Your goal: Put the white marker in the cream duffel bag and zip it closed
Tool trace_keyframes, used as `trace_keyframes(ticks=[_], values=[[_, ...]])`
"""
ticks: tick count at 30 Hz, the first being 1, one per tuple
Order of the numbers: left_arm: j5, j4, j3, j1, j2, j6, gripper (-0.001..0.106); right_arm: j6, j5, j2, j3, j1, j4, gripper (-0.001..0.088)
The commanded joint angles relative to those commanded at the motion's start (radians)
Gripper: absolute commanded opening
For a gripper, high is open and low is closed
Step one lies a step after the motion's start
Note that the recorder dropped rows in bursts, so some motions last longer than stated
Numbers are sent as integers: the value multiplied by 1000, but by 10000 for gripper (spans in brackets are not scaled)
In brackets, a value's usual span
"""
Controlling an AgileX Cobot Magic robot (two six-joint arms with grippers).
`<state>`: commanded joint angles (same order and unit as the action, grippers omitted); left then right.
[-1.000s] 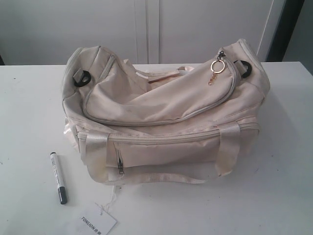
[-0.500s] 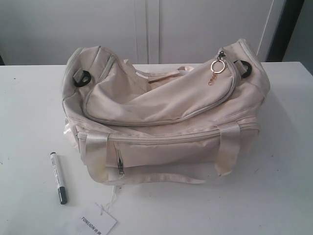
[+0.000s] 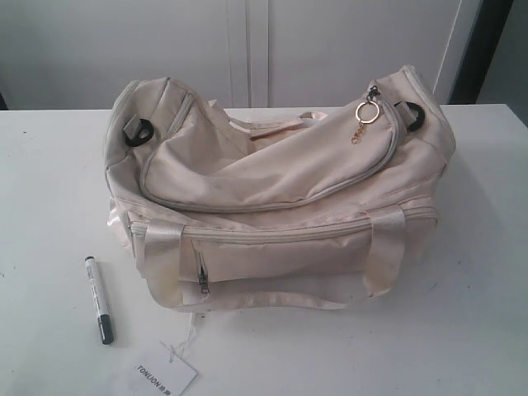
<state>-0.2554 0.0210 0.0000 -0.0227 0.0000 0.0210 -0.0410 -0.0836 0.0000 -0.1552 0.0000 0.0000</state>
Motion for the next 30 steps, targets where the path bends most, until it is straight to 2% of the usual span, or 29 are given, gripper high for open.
trace_keyframes(ticks=[5,10,14,23,30], values=[[0,0,0,0,0,0,0,0,251,0,-114,0,0,0],[0,0,0,0,0,0,0,0,436,4,-208,0,0,0],[0,0,0,0,0,0,0,0,550,110,-297,0,0,0],[0,0,0,-2,0,0,0,0,698,323,-453,0,7,0],[0,0,0,-2,0,0,0,0,718,527,-597,0,7,0]])
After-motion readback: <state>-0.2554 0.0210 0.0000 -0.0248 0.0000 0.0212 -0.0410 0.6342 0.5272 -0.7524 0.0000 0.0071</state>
